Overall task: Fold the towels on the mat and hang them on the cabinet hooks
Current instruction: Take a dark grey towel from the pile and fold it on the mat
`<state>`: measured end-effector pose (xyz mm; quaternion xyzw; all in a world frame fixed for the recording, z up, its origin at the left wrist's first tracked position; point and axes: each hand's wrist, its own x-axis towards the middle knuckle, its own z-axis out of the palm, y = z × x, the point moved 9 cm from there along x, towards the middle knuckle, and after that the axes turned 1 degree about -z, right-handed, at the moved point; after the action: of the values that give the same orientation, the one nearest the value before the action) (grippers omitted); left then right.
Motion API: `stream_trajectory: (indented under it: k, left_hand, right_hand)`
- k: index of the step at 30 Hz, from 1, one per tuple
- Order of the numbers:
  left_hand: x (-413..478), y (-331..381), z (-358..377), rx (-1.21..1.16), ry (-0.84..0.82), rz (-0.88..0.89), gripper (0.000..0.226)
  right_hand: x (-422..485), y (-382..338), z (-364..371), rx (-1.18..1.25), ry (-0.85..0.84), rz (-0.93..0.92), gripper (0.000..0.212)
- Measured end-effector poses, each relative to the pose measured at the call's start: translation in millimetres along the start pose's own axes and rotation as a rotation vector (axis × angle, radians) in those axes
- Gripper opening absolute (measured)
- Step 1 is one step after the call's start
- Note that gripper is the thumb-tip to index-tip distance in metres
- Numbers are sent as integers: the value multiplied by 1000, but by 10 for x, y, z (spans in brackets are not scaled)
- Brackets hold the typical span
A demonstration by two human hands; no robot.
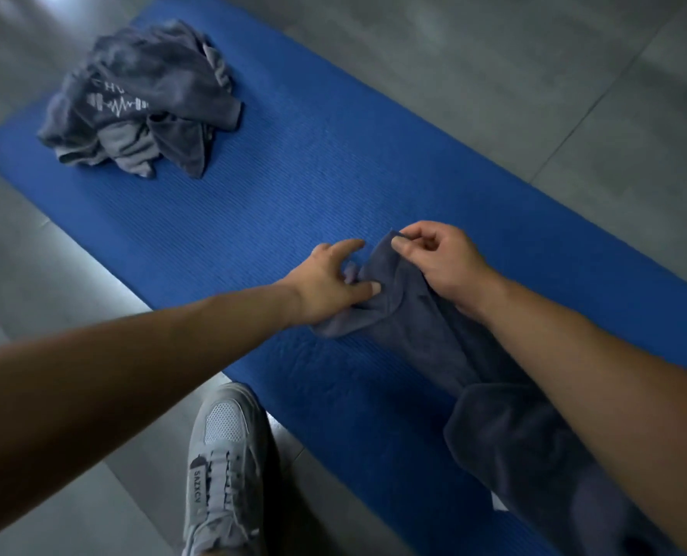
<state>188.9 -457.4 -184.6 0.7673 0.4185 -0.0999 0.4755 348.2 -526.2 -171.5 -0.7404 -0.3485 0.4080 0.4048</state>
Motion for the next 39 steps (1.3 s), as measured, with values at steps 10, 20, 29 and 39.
stream_trajectory:
  k: [10,20,29,39]
  left_hand:
    - [-431,978,-617,-508,28,405,44]
    - [-517,888,-671,-603,-226,335,43]
    - [-328,-21,-118,-29,-250,178,11]
    - [-349,-1512,-320,-949,184,-286,30]
  right_hand:
    - [-504,-1366,-742,-92,186,-341,14]
    - [-519,-2044,-1269,60,418,-397,19]
    - [-343,-1771,-1683,179,616,-216,16]
    - [371,-1159,-1148,252,301,229,19]
